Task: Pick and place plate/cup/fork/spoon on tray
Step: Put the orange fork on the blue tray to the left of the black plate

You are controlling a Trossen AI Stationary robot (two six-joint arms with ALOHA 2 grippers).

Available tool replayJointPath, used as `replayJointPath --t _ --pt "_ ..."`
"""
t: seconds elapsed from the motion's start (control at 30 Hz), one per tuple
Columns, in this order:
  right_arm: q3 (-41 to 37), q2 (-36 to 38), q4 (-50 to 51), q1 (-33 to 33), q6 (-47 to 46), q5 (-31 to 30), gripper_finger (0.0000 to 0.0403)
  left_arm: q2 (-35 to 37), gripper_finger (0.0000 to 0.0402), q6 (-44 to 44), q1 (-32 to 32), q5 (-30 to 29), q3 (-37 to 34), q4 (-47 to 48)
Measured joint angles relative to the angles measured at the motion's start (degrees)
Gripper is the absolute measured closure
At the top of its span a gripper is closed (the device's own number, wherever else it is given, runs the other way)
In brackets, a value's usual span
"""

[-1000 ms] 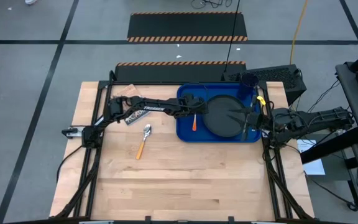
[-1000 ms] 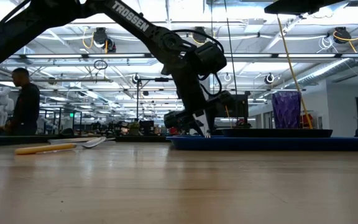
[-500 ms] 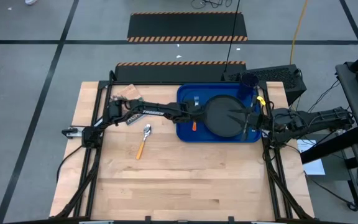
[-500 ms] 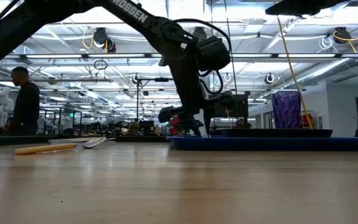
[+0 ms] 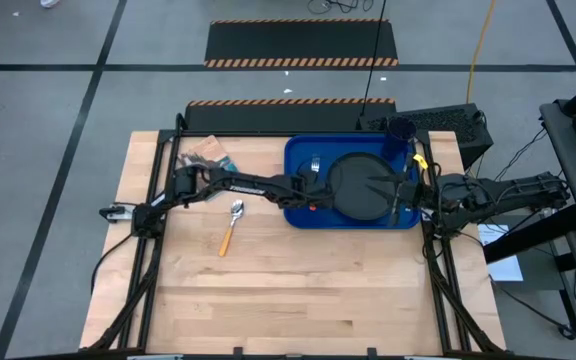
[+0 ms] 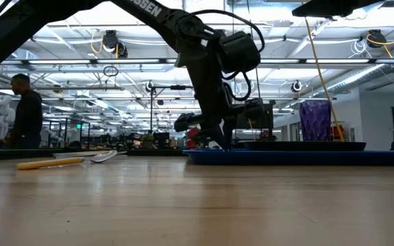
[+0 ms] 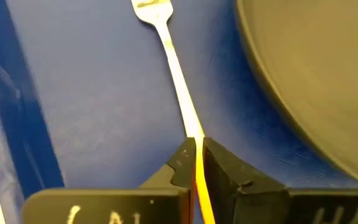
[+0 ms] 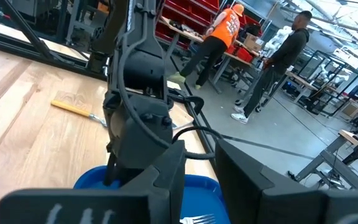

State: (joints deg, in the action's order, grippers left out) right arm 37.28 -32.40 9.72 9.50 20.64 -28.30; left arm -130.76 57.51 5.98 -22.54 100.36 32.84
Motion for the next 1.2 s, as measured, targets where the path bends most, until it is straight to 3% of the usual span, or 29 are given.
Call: replayJointPath --t 1.2 --pt "0.00 -0.02 1.95 0.00 -1.39 0.04 0.0319 -3.31 0.0376 -0.51 -2.70 -2.50 0.13 -3.25"
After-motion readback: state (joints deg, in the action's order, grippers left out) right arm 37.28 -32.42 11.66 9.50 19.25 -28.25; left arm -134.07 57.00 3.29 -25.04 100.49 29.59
